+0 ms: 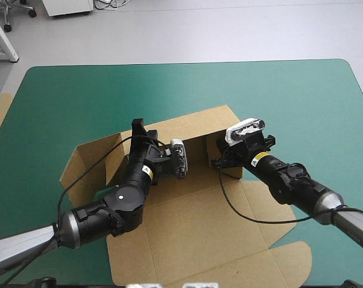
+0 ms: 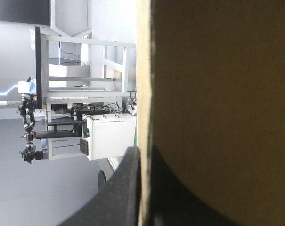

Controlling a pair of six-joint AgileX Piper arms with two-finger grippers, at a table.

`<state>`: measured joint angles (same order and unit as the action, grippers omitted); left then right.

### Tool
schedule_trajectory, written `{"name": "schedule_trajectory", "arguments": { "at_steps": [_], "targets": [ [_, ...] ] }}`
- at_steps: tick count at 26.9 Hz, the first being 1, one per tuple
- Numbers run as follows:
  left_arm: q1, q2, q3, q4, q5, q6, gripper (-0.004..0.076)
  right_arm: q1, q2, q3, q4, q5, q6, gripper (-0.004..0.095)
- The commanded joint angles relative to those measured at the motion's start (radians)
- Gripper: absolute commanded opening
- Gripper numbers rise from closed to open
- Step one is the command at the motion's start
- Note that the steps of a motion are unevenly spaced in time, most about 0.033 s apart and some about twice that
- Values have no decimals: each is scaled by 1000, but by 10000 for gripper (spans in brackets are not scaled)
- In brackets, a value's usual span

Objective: Fold the box

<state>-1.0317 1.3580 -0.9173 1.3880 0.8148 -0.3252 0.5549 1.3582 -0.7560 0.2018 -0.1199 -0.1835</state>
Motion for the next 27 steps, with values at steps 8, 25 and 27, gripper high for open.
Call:
{"name": "schedule_trajectory", "arguments": {
  "at_steps": [8,25,27],
  "targets": [
    [-4,-26,-28,77,22,-42,-10,31,-27,-26,-2,-50,-36,-3],
    [-64,-55,-30,15,67,-41,155,31,-27,-26,6,-64,-36,-3],
    [-85,-66,-30,15,92,-41,193,31,-23,-26,6,-64,-36,-3]
  ]
}}
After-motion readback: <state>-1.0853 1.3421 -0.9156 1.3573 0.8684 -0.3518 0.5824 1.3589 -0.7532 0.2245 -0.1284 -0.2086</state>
